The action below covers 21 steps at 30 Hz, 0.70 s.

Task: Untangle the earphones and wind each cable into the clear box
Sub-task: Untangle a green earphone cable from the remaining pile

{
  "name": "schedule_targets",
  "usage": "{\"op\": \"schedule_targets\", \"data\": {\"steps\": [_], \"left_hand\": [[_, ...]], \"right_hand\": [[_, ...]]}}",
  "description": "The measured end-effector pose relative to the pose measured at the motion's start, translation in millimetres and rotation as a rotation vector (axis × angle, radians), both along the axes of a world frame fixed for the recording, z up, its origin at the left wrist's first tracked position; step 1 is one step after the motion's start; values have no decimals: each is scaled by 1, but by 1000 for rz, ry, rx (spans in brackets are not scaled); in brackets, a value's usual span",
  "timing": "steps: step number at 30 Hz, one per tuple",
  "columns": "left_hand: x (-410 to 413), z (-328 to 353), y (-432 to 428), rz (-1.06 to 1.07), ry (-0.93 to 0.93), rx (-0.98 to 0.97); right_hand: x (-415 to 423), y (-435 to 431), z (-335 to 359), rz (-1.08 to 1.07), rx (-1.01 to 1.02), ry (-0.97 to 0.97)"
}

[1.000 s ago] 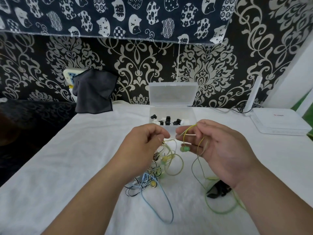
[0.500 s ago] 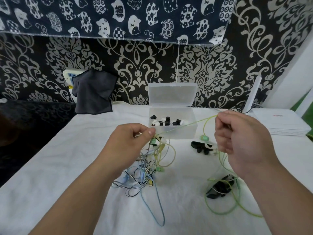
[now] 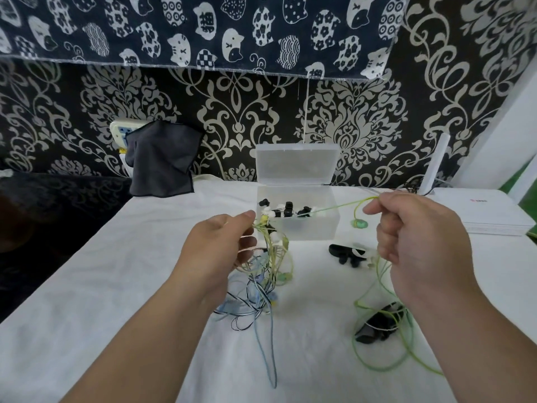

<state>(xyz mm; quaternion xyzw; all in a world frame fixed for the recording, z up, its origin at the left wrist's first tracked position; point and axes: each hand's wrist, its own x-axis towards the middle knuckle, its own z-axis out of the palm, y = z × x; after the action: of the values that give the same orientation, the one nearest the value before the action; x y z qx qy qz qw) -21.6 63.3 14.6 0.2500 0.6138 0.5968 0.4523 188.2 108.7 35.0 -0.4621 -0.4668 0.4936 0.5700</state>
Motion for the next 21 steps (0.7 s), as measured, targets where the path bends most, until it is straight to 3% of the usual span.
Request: {"op": "schedule_targets", "data": {"steps": [4,8,14,21], "left_hand": [[0,-1,0,-15,-111,42],[4,-2,-1,-2,-58,42],[1,1,-3,-58,-45,29],[2,3,-7,-178,86,-57]], "right_hand": [[-5,-5,0,267,-33,-118],[-12,-9,-2,443,-52,-84],[-8,-8,12,370,-203,290],[-2,-3,12,286,-190,373]]}}
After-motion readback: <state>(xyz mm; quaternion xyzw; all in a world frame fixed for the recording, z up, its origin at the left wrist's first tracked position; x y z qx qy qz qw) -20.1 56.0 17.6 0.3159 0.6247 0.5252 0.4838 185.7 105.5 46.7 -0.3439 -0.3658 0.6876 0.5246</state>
